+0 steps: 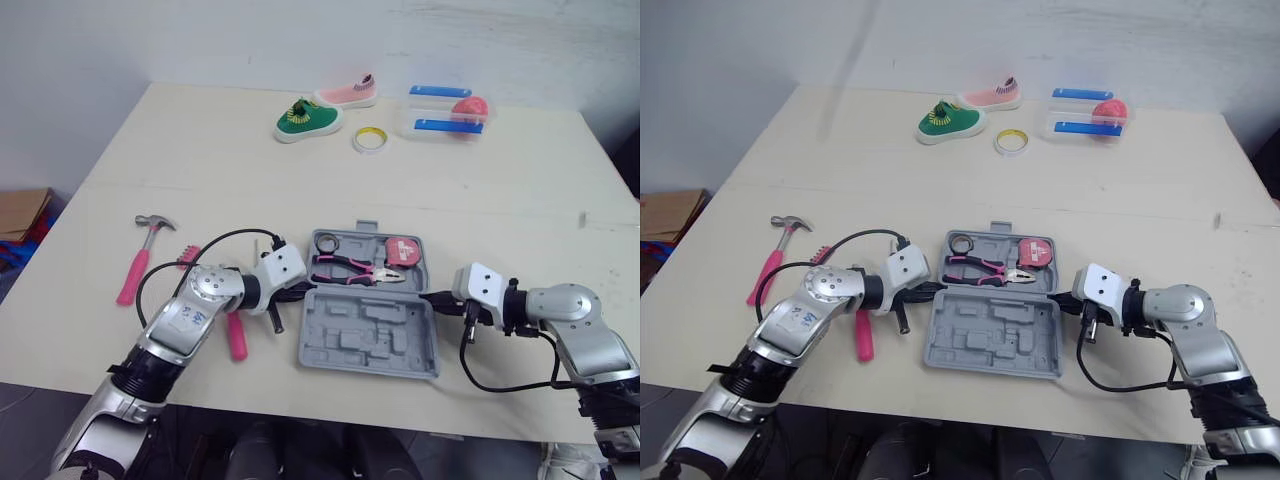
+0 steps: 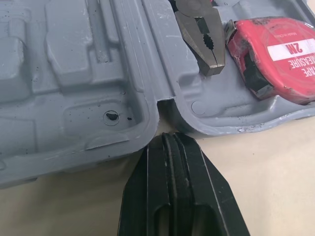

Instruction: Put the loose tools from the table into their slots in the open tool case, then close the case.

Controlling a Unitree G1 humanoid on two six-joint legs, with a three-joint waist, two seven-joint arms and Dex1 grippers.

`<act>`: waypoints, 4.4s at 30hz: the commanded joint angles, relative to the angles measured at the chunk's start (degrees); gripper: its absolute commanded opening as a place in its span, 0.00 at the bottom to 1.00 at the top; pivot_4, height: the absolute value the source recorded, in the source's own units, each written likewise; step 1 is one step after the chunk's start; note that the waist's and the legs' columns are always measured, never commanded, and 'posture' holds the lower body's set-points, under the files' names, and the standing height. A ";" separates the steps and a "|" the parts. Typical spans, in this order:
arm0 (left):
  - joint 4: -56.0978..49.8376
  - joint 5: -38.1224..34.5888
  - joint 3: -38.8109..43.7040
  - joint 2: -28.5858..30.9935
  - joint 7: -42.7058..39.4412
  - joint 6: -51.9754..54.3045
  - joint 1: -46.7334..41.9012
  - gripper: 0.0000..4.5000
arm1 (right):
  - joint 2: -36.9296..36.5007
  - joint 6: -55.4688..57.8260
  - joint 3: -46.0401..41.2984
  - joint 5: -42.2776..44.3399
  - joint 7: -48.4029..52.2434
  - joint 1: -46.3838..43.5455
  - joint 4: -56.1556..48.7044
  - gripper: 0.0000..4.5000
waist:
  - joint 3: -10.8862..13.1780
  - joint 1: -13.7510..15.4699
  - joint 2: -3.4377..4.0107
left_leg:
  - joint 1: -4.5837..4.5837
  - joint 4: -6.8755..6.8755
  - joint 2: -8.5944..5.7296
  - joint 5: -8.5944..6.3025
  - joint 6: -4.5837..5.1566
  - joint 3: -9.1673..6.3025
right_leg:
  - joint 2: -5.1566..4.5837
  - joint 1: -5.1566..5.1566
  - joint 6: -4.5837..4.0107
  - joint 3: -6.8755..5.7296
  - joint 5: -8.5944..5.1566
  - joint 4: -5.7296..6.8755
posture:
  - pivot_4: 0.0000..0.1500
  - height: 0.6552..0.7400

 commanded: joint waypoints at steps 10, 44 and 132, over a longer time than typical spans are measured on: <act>-8.78 -14.71 22.74 10.87 -10.22 0.36 9.66 0.02 | -8.78 -2.25 -16.22 11.24 4.44 9.56 -2.58 0.00 | 0.01 -0.15 0.00 | -0.03 -0.07 0.20 -0.03 -0.05 0.00 | -0.08 -0.06 -0.01 0.00 -0.01 -0.02 | 1.00 1.00; 18.57 -17.15 59.54 20.59 -2.19 -19.08 35.09 0.99 | -4.09 -30.09 -32.34 21.02 11.74 8.02 31.04 1.00 | -0.07 -3.19 -0.16 | 0.97 -0.74 0.33 -0.74 -0.03 0.17 | -0.24 0.89 -0.32 -0.10 0.03 -0.67 | 1.00 1.00; -6.61 -1.89 -9.83 2.87 -14.89 -3.47 -14.64 0.00 | -0.93 -13.15 -20.81 25.31 12.84 14.26 -6.27 1.00 | -0.07 1.28 0.13 | 0.79 -0.58 0.09 -0.85 0.00 0.09 | 0.02 1.45 -0.04 0.00 0.07 -1.96 | 1.00 1.00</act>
